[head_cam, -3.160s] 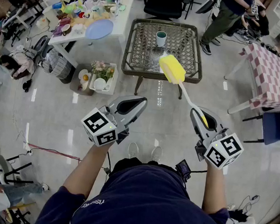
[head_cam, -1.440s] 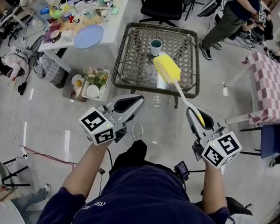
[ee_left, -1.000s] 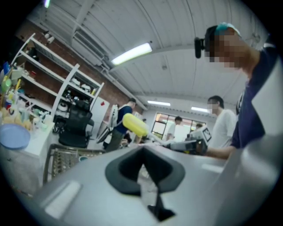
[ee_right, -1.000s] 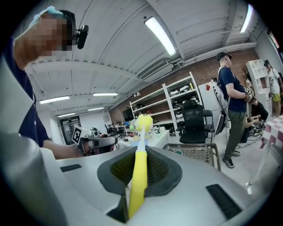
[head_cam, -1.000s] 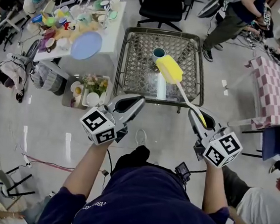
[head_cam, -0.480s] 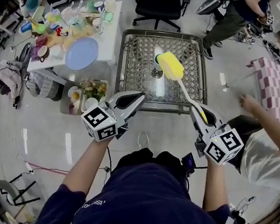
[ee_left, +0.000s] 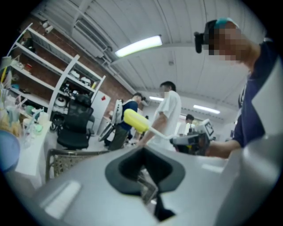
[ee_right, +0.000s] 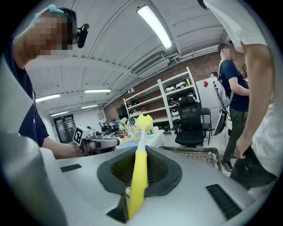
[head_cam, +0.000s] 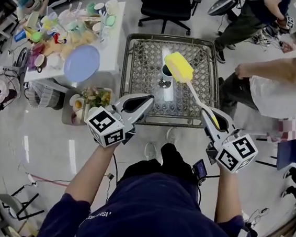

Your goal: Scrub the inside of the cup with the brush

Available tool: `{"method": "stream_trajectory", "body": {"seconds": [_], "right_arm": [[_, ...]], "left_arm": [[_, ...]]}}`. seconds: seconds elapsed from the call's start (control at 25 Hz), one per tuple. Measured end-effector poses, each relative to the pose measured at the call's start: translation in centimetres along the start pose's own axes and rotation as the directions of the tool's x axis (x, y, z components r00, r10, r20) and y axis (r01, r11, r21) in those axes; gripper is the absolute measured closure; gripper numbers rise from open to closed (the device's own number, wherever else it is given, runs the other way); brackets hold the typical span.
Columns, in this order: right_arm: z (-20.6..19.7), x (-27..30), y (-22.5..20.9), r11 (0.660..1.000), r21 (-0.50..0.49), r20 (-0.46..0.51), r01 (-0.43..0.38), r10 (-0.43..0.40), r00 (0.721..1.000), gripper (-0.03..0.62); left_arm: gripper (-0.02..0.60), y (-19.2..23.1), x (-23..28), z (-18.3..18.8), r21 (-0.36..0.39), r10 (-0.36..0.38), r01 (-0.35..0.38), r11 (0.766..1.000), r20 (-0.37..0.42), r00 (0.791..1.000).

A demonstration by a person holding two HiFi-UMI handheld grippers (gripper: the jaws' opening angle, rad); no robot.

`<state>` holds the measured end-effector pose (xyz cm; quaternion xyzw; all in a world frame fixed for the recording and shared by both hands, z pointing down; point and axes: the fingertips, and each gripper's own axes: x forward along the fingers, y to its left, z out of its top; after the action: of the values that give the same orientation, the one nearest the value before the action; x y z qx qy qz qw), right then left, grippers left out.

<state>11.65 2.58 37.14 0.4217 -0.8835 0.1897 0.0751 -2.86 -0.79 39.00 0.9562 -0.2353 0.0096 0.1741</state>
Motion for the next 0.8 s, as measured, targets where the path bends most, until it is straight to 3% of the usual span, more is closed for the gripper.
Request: {"method": "stream_trajectory", "body": {"seconds": [0.16,0.48,0.8], "right_arm": [[0.6,2.0,-2.3,1.0,-0.008,-0.021,-0.018,0.018,1.0,0.565],[1.1,6.2,-7.2,0.997,-0.008,-0.09,-0.074,0.073,0.993,0.565],[-0.6,8.3,-11.7,0.992,0.004,-0.149,-0.129,0.128,0.981,0.565]], "left_arm": [[0.575,2.3,2.2,-0.2,0.013,0.016,-0.016,1.0,-0.018,1.0],[0.477,8.5,6.5,-2.1,-0.029,0.096,-0.097,0.995,-0.034,0.995],[0.396,13.0,10.8,-5.8,-0.007,0.166,-0.167,0.986,-0.065,0.984]]}}
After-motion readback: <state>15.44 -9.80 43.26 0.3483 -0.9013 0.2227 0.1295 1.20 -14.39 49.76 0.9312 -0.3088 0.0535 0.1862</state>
